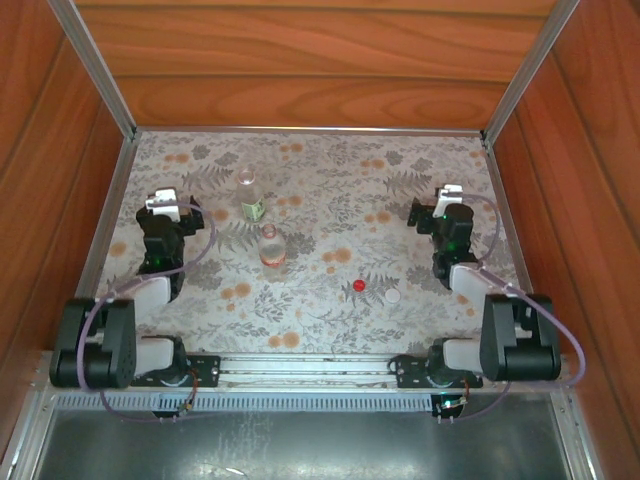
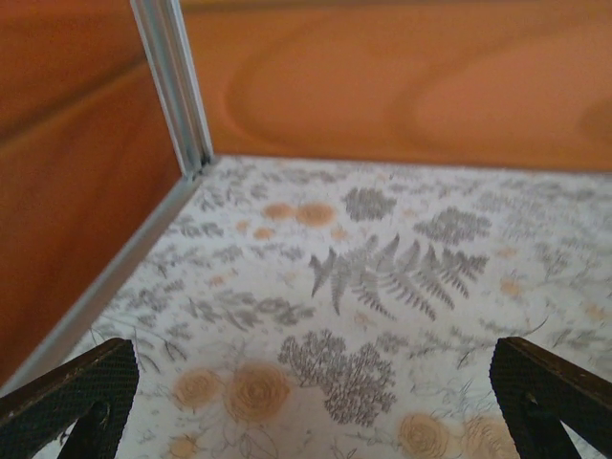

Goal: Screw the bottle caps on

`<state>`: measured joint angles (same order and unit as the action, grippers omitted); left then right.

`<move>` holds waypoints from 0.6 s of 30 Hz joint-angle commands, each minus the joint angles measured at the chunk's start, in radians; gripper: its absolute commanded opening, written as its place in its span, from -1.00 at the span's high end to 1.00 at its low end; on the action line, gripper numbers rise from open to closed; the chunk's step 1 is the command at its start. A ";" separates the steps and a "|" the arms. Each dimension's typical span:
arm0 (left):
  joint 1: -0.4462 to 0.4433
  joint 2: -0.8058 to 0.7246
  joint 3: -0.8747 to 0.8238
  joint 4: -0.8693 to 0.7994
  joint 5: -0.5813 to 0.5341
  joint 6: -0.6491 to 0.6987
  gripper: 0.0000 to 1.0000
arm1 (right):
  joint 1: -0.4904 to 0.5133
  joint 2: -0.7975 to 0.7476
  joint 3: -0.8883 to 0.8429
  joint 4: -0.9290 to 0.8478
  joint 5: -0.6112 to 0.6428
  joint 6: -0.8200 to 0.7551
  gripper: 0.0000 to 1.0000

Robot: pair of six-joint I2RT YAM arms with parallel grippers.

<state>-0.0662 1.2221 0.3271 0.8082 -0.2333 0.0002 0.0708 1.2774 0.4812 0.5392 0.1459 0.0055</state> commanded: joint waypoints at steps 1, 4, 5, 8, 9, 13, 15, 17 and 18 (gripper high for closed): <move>-0.081 -0.121 0.024 -0.131 -0.075 0.058 -1.00 | 0.030 -0.079 0.056 -0.194 -0.060 -0.015 -0.99; -0.158 -0.247 0.049 -0.235 -0.104 0.069 -1.00 | 0.070 -0.131 0.137 -0.393 -0.087 -0.013 -0.99; -0.179 -0.294 0.061 -0.285 -0.113 0.063 -1.00 | 0.087 -0.142 0.166 -0.454 -0.091 -0.004 -0.99; -0.242 -0.414 0.106 -0.422 -0.144 0.052 -1.00 | 0.146 -0.179 0.216 -0.566 -0.160 0.023 -0.99; -0.258 -0.445 0.117 -0.454 -0.145 0.047 -1.00 | 0.168 -0.190 0.221 -0.576 -0.178 0.028 -0.99; -0.295 -0.531 0.188 -0.633 -0.070 -0.001 -1.00 | 0.280 -0.206 0.272 -0.625 -0.241 0.024 -0.99; -0.304 -0.551 0.234 -0.728 -0.028 -0.030 -1.00 | 0.343 -0.198 0.304 -0.632 -0.279 0.024 -0.99; -0.305 -0.564 0.269 -0.799 -0.001 -0.046 -1.00 | 0.414 -0.185 0.330 -0.615 -0.321 0.026 -0.99; -0.303 -0.569 0.285 -0.830 0.005 -0.047 -1.00 | 0.455 -0.174 0.346 -0.603 -0.345 0.021 -0.99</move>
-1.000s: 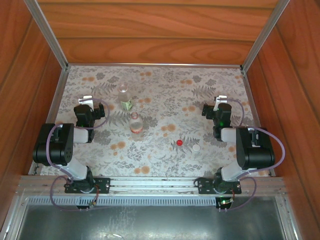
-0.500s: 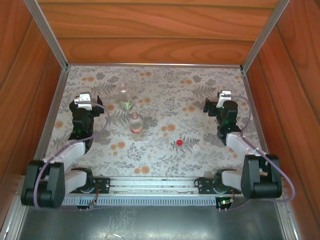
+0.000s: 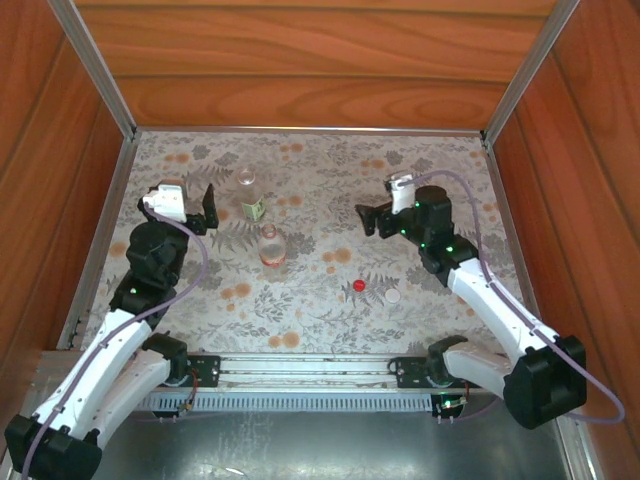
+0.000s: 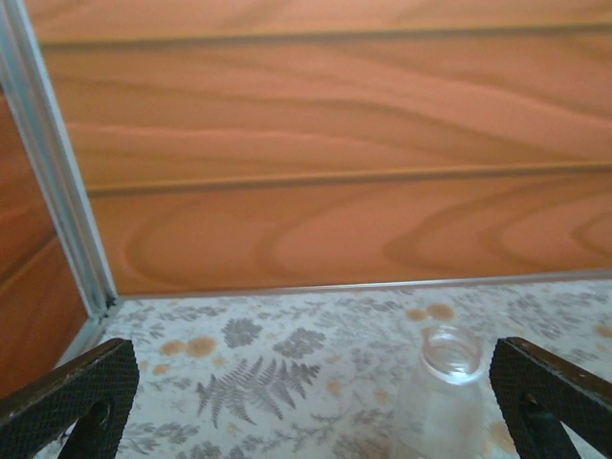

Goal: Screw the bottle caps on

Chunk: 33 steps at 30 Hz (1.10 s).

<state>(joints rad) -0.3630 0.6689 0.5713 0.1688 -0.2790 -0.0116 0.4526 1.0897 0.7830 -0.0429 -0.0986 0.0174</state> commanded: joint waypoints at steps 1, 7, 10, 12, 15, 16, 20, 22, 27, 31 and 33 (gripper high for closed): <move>-0.007 -0.017 0.053 -0.218 0.048 -0.036 -1.00 | 0.117 0.025 0.059 -0.009 -0.118 -0.003 -1.00; -0.008 0.019 0.047 -0.221 0.039 -0.036 -1.00 | 0.306 0.130 0.167 0.036 -0.196 -0.055 -0.99; -0.007 0.048 0.057 -0.220 0.048 -0.032 -1.00 | 0.372 0.197 0.223 0.048 -0.205 -0.067 -0.99; -0.007 0.055 0.059 -0.220 0.057 -0.030 -1.00 | 0.399 0.236 0.252 0.071 -0.214 -0.063 -0.99; -0.007 0.054 0.055 -0.219 0.060 -0.032 -1.00 | 0.421 0.297 0.294 0.102 -0.214 -0.047 -0.99; -0.007 0.051 0.053 -0.221 0.058 -0.030 -1.00 | 0.425 0.315 0.308 0.106 -0.214 -0.046 -0.99; -0.007 0.040 0.047 -0.221 0.059 -0.030 -1.00 | 0.434 0.380 0.358 0.100 -0.211 -0.042 -1.00; -0.008 0.036 0.043 -0.221 0.058 -0.028 -1.00 | 0.438 0.403 0.376 0.097 -0.217 -0.042 -0.90; -0.007 0.037 0.042 -0.221 0.054 -0.028 -1.00 | 0.454 0.452 0.404 0.087 -0.225 -0.048 -0.63; -0.007 0.046 0.044 -0.220 0.059 -0.030 -1.00 | 0.463 0.483 0.423 0.080 -0.243 -0.052 -0.49; -0.008 0.047 0.045 -0.220 0.064 -0.030 -1.00 | 0.466 0.497 0.427 0.080 -0.247 -0.051 -0.39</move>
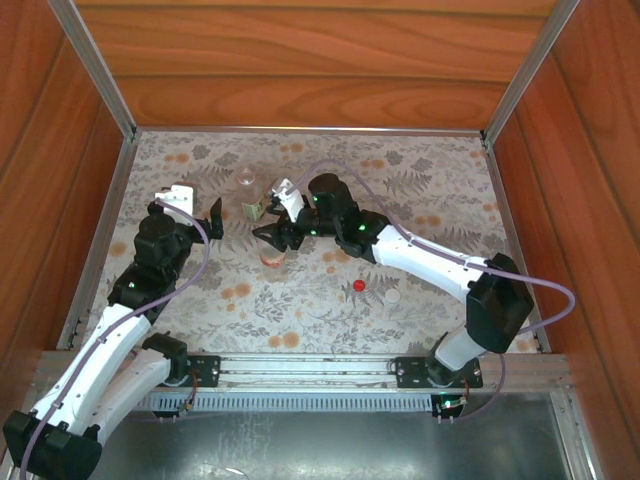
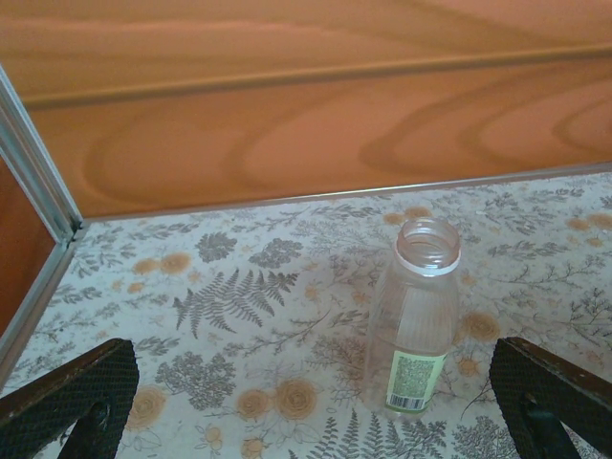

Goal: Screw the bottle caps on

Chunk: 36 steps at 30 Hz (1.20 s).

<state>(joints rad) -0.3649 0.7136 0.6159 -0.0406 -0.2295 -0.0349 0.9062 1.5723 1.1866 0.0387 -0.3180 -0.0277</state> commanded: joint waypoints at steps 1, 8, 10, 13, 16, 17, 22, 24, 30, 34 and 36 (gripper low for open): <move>-0.006 0.004 0.000 -0.011 0.015 -0.007 -1.00 | 0.014 0.023 0.028 -0.002 -0.029 -0.005 -0.35; -0.005 -0.003 -0.002 -0.013 0.017 -0.007 -1.00 | 0.022 0.043 0.036 -0.008 -0.043 -0.005 0.04; -0.005 -0.003 -0.004 -0.015 0.018 -0.007 -1.00 | 0.021 0.040 0.033 -0.007 -0.042 -0.005 0.27; -0.006 -0.005 -0.005 -0.014 0.020 -0.008 -1.00 | 0.023 0.030 0.028 -0.005 -0.037 -0.006 0.39; -0.005 -0.004 -0.007 -0.014 0.022 -0.008 -1.00 | 0.023 0.017 0.021 -0.007 -0.026 -0.008 0.51; -0.005 -0.004 -0.007 -0.015 0.026 -0.008 -1.00 | 0.023 0.012 0.017 -0.006 -0.019 -0.008 0.52; -0.006 0.016 -0.019 0.013 0.075 0.002 -1.00 | 0.022 -0.027 -0.005 -0.005 0.053 -0.016 0.54; -0.014 0.034 -0.033 0.050 0.111 0.012 -1.00 | 0.017 -0.049 -0.016 -0.010 0.090 -0.032 0.57; -0.111 0.124 -0.057 0.168 0.150 0.108 -1.00 | -0.063 -0.088 -0.037 -0.050 0.143 -0.056 0.57; -0.155 0.169 -0.068 0.215 0.224 0.159 -1.00 | -0.123 -0.091 -0.047 -0.082 0.161 -0.090 0.56; -0.174 0.182 -0.078 0.237 0.278 0.198 -1.00 | -0.144 -0.092 -0.055 -0.090 0.181 -0.098 0.56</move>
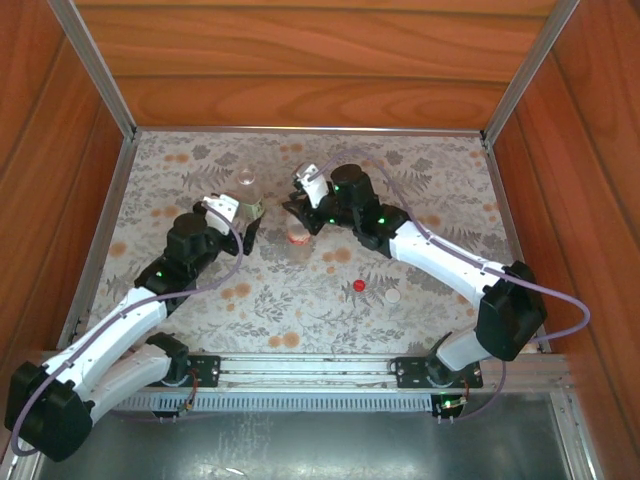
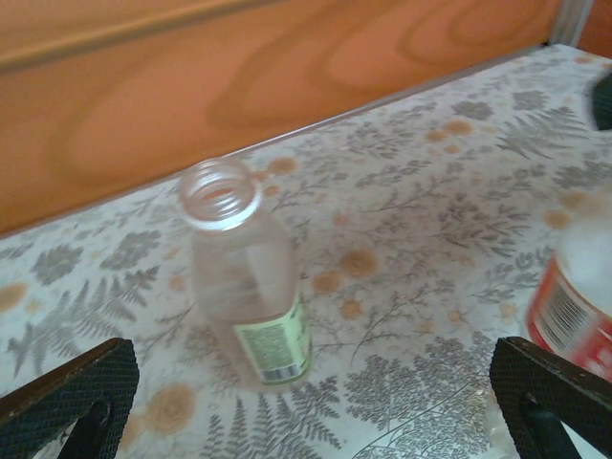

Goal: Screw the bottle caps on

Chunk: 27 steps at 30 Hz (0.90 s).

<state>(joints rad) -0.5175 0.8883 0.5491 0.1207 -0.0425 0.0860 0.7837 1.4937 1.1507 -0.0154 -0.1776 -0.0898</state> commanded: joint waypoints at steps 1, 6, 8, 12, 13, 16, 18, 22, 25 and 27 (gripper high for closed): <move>-0.029 0.013 -0.017 0.084 0.127 0.096 -1.00 | -0.035 -0.016 -0.025 -0.035 0.040 -0.037 0.56; -0.048 0.033 -0.045 0.106 0.266 0.113 -1.00 | -0.056 -0.018 -0.046 -0.044 0.068 -0.054 0.56; -0.050 0.038 -0.051 0.109 0.294 0.109 -1.00 | -0.060 -0.015 -0.056 -0.039 0.059 -0.047 0.56; -0.050 0.042 -0.060 0.108 0.330 0.108 -1.00 | -0.061 -0.002 -0.060 -0.032 0.058 -0.041 0.53; -0.050 0.045 -0.059 0.108 0.334 0.106 -1.00 | -0.060 -0.002 -0.061 -0.032 0.058 -0.042 0.46; -0.050 0.055 -0.057 0.108 0.336 0.106 -1.00 | -0.061 -0.011 -0.057 -0.030 0.046 -0.038 0.20; -0.049 0.064 -0.055 0.108 0.336 0.108 -1.00 | -0.061 -0.025 -0.043 -0.045 0.032 -0.030 -0.15; -0.052 0.091 -0.049 0.108 0.347 0.115 -1.00 | -0.058 -0.064 -0.038 -0.050 0.026 -0.008 -0.58; -0.057 0.109 -0.044 0.108 0.360 0.118 -1.00 | -0.057 -0.106 -0.047 -0.062 0.055 0.009 -0.75; -0.062 0.119 -0.042 0.108 0.362 0.124 -1.00 | -0.058 -0.141 -0.062 -0.079 0.085 0.017 -0.80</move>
<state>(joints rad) -0.5667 0.9985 0.4904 0.2104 0.2878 0.1879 0.7303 1.4155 1.1069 -0.0750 -0.1265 -0.0956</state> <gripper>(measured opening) 0.998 0.893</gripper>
